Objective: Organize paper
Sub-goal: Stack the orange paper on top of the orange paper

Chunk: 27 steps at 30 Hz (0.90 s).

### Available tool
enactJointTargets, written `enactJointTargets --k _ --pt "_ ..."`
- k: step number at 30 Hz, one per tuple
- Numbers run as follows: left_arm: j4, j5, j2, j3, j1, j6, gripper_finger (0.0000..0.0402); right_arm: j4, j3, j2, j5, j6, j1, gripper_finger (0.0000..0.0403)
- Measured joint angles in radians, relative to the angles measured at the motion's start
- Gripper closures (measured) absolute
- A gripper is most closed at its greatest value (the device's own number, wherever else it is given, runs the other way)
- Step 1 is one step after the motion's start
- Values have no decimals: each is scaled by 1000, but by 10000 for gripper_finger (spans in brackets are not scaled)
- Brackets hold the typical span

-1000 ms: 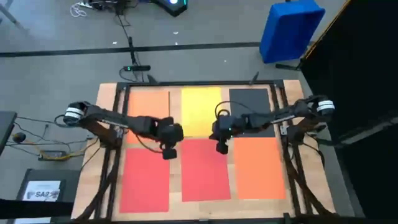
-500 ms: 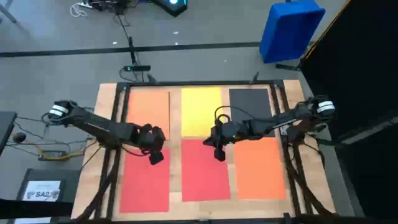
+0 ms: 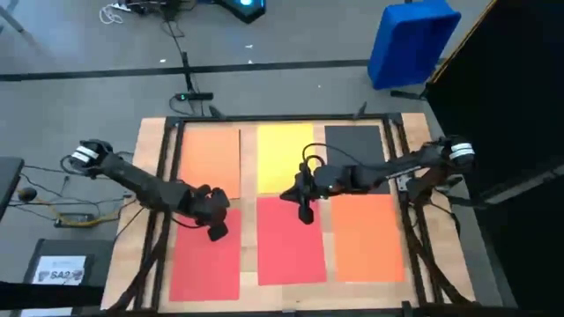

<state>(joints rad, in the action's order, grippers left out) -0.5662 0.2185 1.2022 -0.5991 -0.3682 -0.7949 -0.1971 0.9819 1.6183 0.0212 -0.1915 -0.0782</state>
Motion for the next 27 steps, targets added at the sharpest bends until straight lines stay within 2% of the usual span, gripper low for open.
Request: enactJointTargets --k 4,8,11,20,27 --pt "16 113 0 0 25 64 402 55 112 131 -78 49 12 403" --pt "-12 141 0 0 95 171 395 145 204 226 -86 114 29 403" --pt "-17 109 0 0 162 253 368 167 232 248 -89 141 50 403" --pt "-4 -16 2 0 319 455 243 170 231 234 -160 167 129 403" --pt "46 -120 25 0 435 592 230 162 231 234 -175 176 153 403"
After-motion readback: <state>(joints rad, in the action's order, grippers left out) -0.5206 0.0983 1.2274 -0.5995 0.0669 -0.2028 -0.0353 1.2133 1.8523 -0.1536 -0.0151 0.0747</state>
